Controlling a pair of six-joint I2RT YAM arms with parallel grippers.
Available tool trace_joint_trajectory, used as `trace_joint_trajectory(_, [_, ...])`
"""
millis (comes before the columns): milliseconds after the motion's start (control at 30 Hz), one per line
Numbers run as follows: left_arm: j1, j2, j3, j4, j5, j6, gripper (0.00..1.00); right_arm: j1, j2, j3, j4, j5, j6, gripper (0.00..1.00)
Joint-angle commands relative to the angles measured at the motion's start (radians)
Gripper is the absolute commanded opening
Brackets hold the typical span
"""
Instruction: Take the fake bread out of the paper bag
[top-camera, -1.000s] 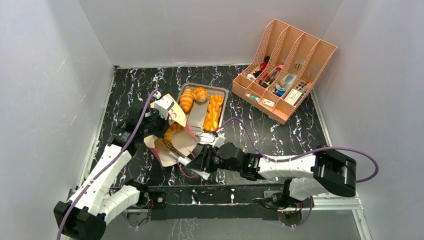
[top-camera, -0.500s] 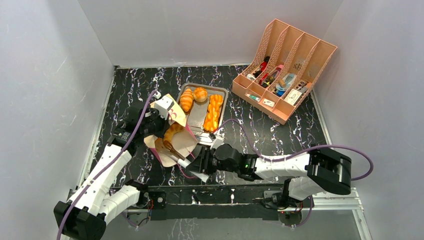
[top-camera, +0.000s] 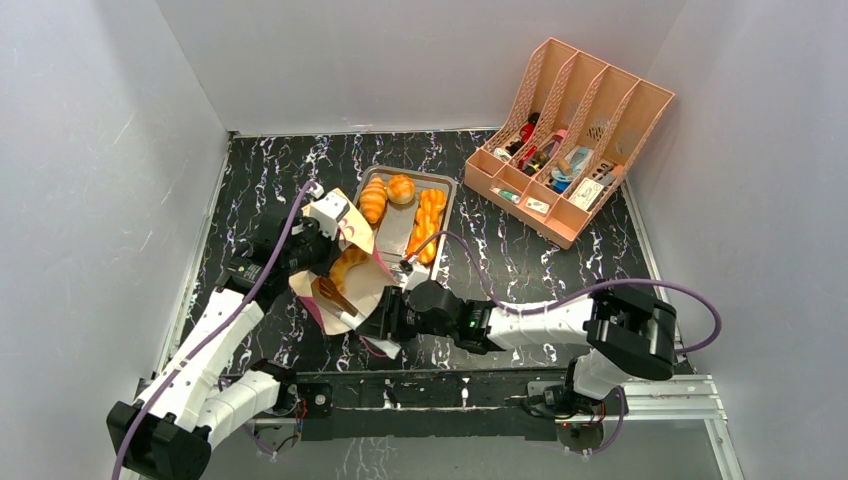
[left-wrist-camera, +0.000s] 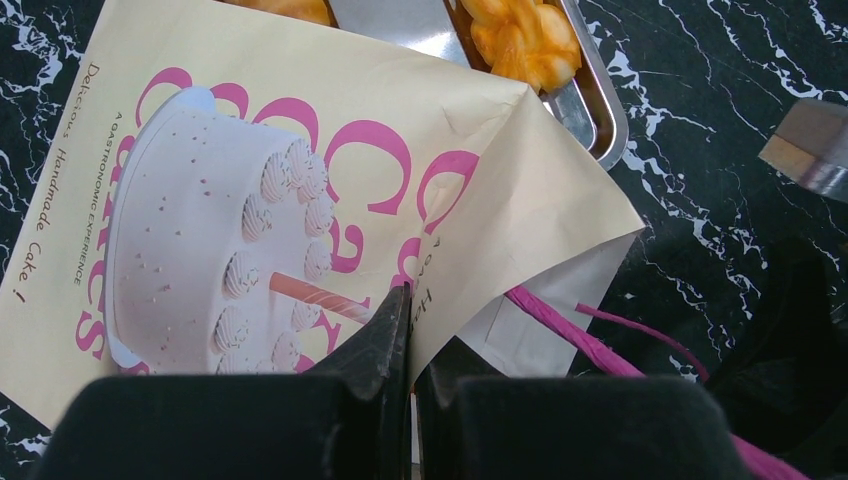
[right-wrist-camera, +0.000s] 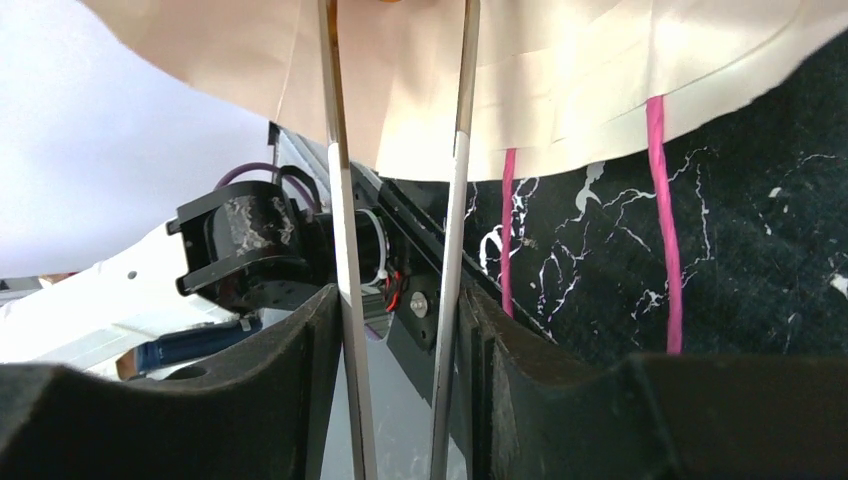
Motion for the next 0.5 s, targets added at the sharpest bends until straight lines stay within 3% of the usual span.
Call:
trace_joint_trajectory(0, [-0.013,-0.007,0.002,0.01,0.022,-0.017,0.0,0.007,0.029,0.078,0.033,-0.001,-0.016,0.4])
trace_joint_trajectory(333, [-0.021,-0.021,-0.019,0.025,0.026,-0.019,0.0,0.009,0.114,0.161,-0.02,0.021,-0.041,0.41])
trace_joint_trajectory(400, [-0.023,-0.025,-0.021,0.027,0.022,-0.019,0.0,0.008,0.132,0.169,-0.019,0.019,-0.04,0.37])
trace_joint_trajectory(467, [-0.024,-0.026,-0.023,0.028,0.015,-0.021,0.0,0.008,0.14,0.17,-0.014,0.017,-0.041,0.27])
